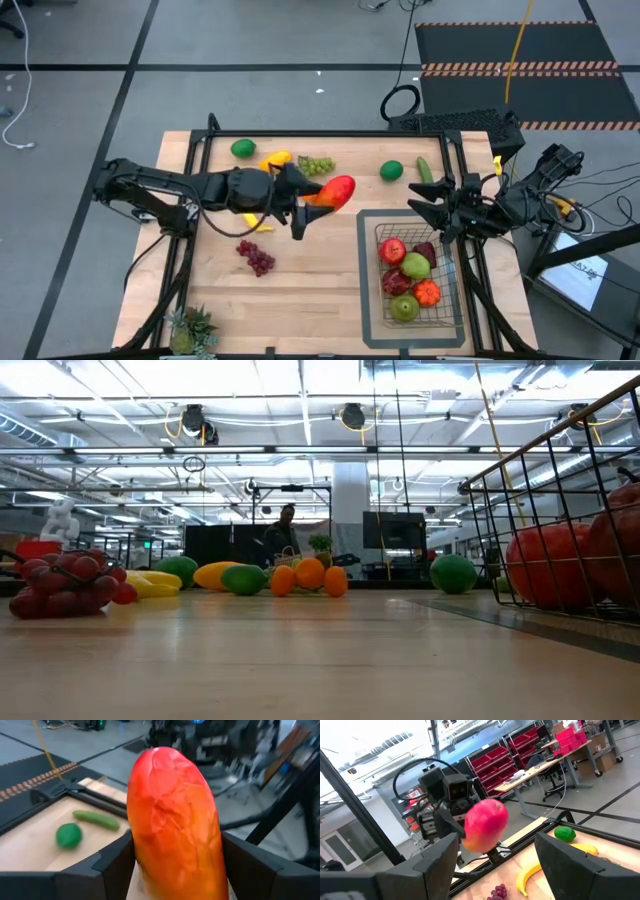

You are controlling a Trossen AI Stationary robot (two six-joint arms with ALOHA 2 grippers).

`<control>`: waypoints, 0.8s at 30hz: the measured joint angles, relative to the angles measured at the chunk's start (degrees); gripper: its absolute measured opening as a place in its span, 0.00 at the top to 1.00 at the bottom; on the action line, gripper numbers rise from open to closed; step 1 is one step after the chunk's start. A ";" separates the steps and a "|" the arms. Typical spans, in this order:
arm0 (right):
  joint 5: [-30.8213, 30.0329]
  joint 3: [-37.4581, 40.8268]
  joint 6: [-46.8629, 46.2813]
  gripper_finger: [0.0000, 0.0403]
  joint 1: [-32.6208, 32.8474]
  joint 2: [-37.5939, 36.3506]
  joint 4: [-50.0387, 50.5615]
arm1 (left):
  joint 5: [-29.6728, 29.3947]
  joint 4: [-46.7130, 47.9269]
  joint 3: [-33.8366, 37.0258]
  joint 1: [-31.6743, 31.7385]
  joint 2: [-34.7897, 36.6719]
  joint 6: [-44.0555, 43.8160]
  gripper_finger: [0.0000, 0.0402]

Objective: Build produce basket
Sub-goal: Put the orange mango into the wire basket

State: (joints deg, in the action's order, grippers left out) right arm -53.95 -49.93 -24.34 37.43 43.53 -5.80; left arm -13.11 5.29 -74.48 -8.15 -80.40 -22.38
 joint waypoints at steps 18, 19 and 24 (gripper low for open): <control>0.06 0.00 2.52 0.35 0.02 0.00 1.26 | -0.48 -10.37 0.02 -0.16 -0.04 -30.20 0.34; 0.07 0.00 2.61 0.35 0.06 0.00 1.19 | -0.48 -10.61 0.00 -0.12 -0.04 -31.55 0.34; 0.24 0.00 2.58 0.35 0.06 0.00 0.98 | -0.51 -14.78 0.02 -0.09 -0.07 -30.17 0.34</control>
State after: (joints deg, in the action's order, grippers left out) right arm -53.71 -49.93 -21.76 37.50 43.53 -4.83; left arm -13.62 -9.49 -74.46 -8.24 -80.47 -52.55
